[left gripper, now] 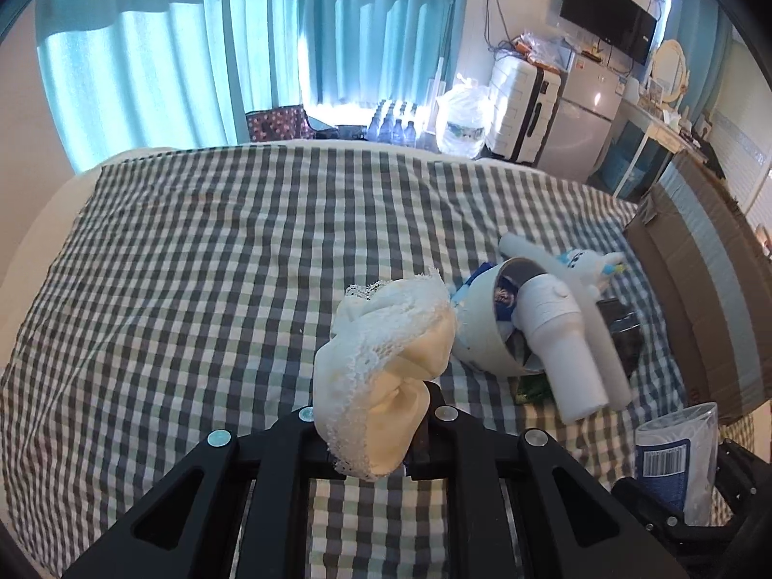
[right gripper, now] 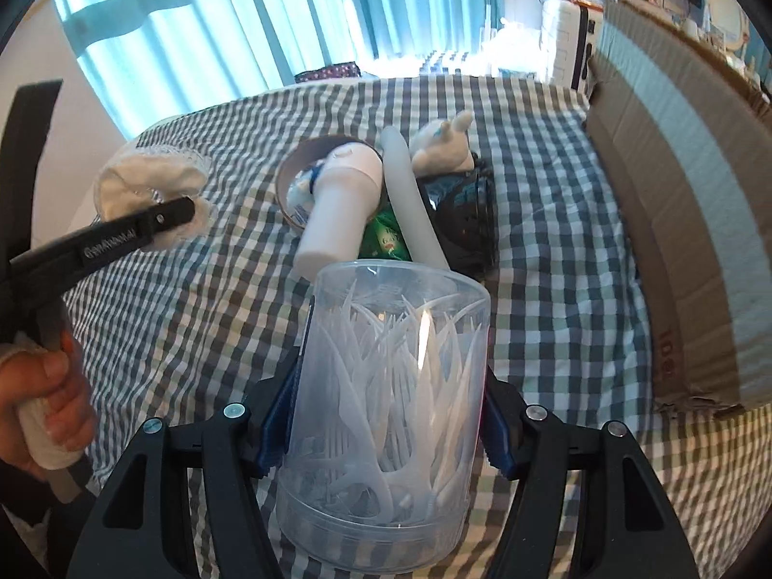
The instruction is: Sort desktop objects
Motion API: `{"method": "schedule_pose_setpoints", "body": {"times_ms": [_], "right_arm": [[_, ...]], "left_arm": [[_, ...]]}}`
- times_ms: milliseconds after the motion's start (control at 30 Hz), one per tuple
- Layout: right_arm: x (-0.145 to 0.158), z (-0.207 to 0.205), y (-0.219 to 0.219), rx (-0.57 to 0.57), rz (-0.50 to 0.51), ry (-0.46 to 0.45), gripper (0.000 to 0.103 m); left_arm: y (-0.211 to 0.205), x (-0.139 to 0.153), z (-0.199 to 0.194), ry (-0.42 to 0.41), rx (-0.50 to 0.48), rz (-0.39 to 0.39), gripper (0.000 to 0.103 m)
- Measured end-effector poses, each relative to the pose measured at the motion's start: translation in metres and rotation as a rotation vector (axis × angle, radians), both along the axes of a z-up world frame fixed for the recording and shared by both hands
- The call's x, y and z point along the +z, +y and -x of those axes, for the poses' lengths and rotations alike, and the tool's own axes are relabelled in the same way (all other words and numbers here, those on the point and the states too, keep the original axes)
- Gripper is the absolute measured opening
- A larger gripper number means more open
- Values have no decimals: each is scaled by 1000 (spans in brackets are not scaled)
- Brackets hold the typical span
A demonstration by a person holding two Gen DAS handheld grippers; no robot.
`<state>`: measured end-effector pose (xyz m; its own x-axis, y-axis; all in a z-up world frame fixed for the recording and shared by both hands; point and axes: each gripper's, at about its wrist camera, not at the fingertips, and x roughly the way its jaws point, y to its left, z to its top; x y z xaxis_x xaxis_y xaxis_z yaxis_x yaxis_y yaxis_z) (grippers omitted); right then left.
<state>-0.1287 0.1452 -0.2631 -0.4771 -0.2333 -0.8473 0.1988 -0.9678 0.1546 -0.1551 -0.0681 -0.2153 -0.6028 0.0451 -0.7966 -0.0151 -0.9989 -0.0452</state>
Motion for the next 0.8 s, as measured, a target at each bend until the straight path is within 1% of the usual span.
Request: {"method": "schedule_pose_setpoints", "body": {"times_ms": [133, 267, 367, 533, 800], "right_arm": [[19, -7, -1, 4, 11, 35, 64], [42, -17, -3, 12, 14, 92, 64], [59, -24, 1, -1, 35, 128, 64], [75, -42, 8, -10, 59, 169, 64], [102, -68, 9, 36, 67, 232, 64]], "left_arm": [[-1, 21, -21, 23, -4, 5, 14], [-6, 45, -43, 54, 4, 1, 14], [-5, 66, -52, 72, 3, -1, 14], [-1, 98, -69, 129, 5, 10, 14], [19, 127, -85, 188, 13, 16, 14]]}}
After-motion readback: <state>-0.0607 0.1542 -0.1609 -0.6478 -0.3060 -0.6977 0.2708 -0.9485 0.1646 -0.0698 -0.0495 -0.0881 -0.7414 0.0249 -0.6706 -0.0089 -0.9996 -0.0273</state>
